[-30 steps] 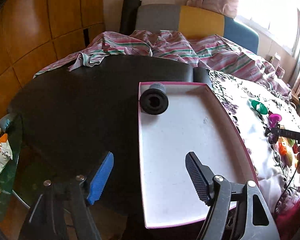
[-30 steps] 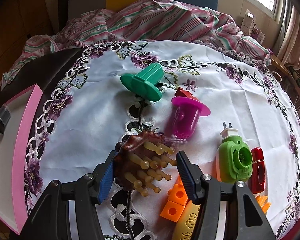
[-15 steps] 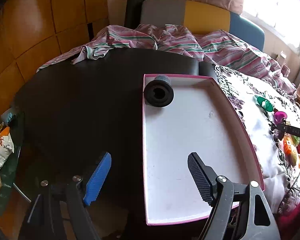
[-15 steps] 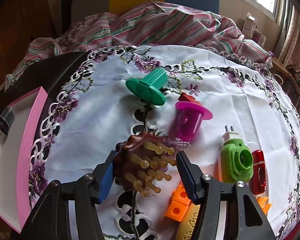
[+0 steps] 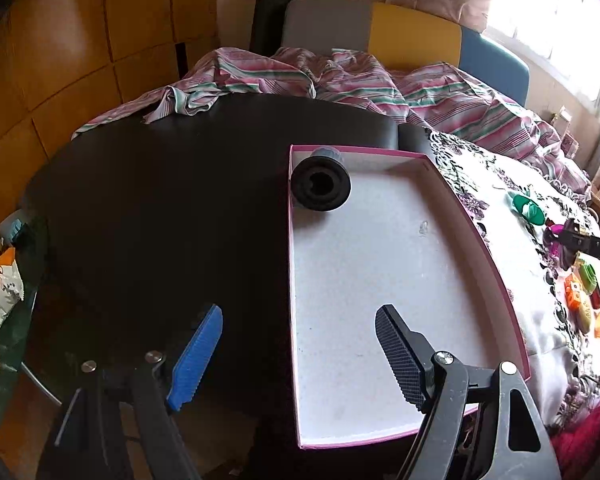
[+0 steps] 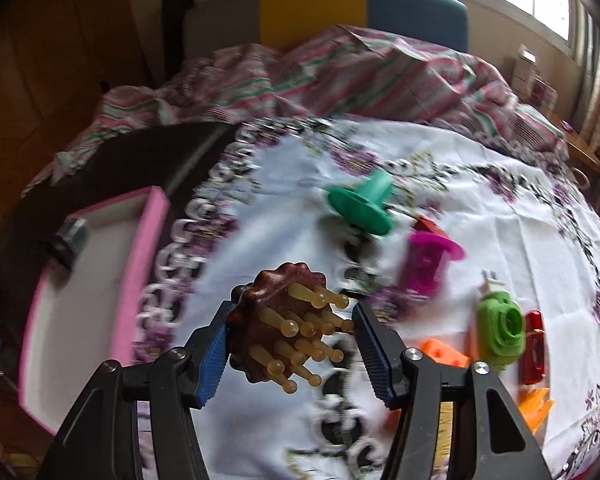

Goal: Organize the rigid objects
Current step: 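Carry the brown spiky brush into the tray and open the right tool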

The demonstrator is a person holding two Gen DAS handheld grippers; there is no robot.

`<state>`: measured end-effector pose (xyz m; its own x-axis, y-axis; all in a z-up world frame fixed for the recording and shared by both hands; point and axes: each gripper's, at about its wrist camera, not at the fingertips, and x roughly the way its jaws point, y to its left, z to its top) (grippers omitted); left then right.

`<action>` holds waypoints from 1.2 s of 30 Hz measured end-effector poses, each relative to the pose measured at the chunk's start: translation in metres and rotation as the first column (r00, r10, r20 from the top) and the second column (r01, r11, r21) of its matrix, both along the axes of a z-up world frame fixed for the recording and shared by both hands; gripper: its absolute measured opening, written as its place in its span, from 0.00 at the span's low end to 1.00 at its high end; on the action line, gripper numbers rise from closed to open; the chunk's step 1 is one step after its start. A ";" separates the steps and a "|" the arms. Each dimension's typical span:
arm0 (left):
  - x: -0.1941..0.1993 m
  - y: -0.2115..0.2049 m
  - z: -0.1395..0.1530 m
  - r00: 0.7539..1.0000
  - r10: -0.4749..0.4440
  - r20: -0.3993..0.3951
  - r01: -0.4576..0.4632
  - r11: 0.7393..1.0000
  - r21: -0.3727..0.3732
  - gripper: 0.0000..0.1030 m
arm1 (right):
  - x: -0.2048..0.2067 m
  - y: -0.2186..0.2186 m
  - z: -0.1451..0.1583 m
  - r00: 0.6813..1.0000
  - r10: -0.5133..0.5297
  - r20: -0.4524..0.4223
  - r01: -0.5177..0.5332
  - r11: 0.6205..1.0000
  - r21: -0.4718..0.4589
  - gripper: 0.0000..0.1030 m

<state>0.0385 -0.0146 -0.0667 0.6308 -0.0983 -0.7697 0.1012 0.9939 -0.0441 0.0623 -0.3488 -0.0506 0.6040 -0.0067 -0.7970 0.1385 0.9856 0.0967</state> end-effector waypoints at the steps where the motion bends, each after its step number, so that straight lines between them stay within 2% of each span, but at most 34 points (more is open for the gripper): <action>1: 0.000 0.000 0.000 1.000 0.000 0.000 0.000 1.000 -0.001 0.77 | 0.000 0.009 0.004 1.000 0.022 0.009 -0.022 1.000 0.004 0.58; 9: 0.000 0.002 0.001 1.000 -0.003 0.002 0.003 1.000 -0.009 0.77 | 0.014 0.083 0.023 0.979 0.193 0.059 -0.195 0.980 0.030 0.58; 16: -0.001 0.005 0.001 1.000 0.002 0.003 -0.002 1.000 -0.015 0.77 | 0.032 0.131 0.016 0.957 0.286 0.041 -0.288 0.957 0.043 0.58; 28: 0.004 0.015 -0.001 1.000 0.021 -0.002 -0.021 0.999 -0.035 0.77 | 0.059 0.175 0.003 0.945 0.327 0.014 -0.327 0.943 0.065 0.58; 36: 0.009 0.026 -0.003 0.999 0.049 -0.010 -0.050 0.998 -0.045 0.77 | 0.087 0.196 -0.006 0.950 0.313 0.001 -0.312 0.947 0.074 0.58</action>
<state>0.0471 0.0111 -0.0701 0.6290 -0.1019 -0.7707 0.0513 0.9947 -0.0896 0.1491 -0.1527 -0.0565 0.5581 0.2392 -0.7946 -0.1740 0.9700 0.1698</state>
